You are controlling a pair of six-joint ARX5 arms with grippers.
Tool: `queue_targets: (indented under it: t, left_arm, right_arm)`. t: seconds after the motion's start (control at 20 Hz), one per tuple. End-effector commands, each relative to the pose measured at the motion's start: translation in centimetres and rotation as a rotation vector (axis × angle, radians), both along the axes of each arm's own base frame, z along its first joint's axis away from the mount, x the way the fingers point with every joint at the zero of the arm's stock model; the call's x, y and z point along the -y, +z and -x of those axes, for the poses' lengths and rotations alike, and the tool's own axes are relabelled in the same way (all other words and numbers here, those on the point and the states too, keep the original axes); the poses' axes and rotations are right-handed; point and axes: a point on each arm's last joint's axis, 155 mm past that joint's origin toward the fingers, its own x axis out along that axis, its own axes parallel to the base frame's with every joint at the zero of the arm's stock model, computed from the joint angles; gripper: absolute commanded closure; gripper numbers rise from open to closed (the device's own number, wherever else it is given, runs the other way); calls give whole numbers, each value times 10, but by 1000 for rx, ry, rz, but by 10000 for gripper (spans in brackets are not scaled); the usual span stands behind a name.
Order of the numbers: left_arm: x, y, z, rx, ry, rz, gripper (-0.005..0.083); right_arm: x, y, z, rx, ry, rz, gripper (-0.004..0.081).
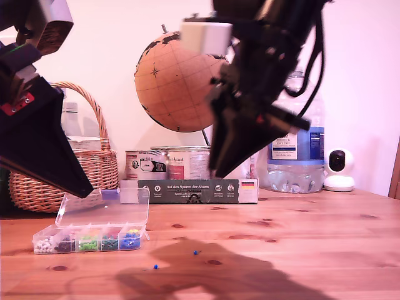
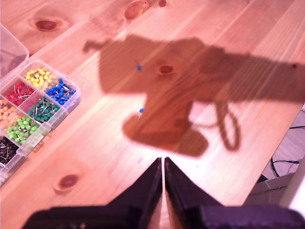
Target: Sort the loose pins on the table into their correct compartments
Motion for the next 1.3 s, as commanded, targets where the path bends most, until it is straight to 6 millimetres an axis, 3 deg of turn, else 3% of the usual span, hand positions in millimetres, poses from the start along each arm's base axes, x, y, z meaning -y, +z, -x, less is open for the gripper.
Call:
queue_targets:
  t: [0.0, 0.3, 0.6, 1.25]
  left_arm:
    - [-1, -6, 2, -6, -5, -8, 794]
    - [0, -5, 1, -2, -5, -4, 794]
    - [0, -5, 1, -1, -6, -3, 794]
    - [0, -4, 1, 2, -6, -1, 794]
  right_arm:
    - [-6, -14, 4, -17, 24, 21, 611]
    - [-3, -33, -1, -24, 1, 88, 613]
    - [-16, -34, -12, -36, -18, 84, 613]
    - [-18, -69, -7, -94, -3, 144, 613]
